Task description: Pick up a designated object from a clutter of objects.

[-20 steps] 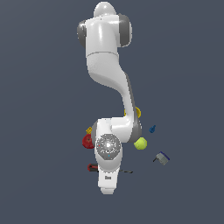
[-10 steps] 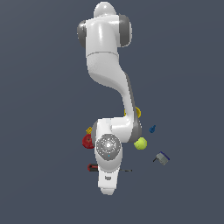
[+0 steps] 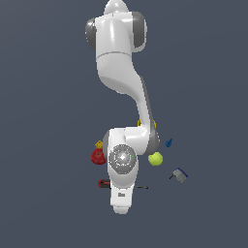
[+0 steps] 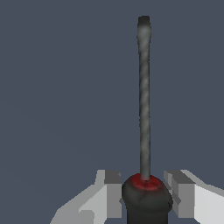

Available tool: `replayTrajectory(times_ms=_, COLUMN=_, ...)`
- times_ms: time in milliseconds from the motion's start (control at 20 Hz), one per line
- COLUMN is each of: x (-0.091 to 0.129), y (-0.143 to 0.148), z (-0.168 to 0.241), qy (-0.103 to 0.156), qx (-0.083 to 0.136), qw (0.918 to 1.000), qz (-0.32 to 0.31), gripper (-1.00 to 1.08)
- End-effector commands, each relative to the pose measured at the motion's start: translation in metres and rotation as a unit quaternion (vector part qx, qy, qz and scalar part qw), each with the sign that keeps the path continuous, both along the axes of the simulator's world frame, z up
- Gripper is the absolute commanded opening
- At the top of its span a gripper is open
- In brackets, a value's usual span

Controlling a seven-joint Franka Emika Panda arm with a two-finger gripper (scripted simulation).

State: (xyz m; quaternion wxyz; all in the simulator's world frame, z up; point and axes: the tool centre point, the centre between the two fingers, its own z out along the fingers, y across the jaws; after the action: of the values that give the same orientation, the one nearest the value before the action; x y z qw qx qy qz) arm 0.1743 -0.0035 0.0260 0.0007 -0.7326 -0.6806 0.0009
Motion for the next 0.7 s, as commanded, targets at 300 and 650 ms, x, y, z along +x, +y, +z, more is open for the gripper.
replayTrajectory(times_ms=300, x=-0.013, y=0.025, z=0.046, qy=-0.001, qx=-0.001, qw=1.0, qz=0.0, gripper=-1.0)
replayTrajectory(times_ms=650, x=-0.033, y=0.062, z=0.112, qy=-0.001, qx=-0.001, qw=1.0, qz=0.001, gripper=-1.0)
